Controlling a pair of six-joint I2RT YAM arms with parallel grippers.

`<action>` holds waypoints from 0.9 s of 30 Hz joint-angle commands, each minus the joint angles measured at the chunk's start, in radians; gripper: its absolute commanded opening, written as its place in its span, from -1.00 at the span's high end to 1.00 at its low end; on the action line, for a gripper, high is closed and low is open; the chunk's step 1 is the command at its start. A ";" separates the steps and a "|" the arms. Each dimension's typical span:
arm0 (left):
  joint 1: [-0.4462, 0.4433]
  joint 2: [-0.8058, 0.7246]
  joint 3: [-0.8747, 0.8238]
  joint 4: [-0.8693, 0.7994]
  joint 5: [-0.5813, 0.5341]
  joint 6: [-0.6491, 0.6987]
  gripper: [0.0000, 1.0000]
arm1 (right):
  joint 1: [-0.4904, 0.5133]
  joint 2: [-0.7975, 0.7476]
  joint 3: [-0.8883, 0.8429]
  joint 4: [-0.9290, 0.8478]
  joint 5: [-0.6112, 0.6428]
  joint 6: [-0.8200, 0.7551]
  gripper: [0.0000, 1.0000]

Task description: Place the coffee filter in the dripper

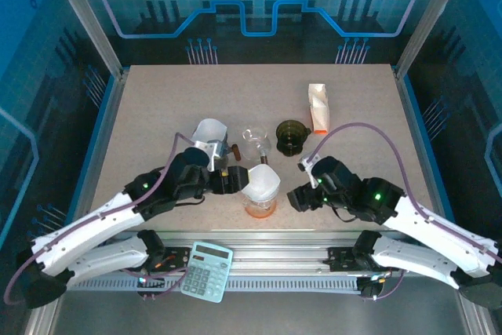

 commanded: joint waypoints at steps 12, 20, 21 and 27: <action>0.005 -0.225 0.030 -0.186 -0.246 0.027 -0.98 | -0.010 0.086 -0.353 0.471 -0.269 0.162 0.07; 0.006 -0.226 0.044 -0.201 -0.251 0.019 -0.98 | -0.044 0.163 -0.459 0.694 -0.339 0.226 0.21; 0.006 -0.226 0.044 -0.203 -0.253 0.017 -0.98 | -0.046 0.170 -0.468 0.718 -0.346 0.234 0.21; 0.006 -0.233 0.038 -0.203 -0.255 0.010 -0.98 | -0.053 0.201 -0.485 0.784 -0.360 0.249 0.23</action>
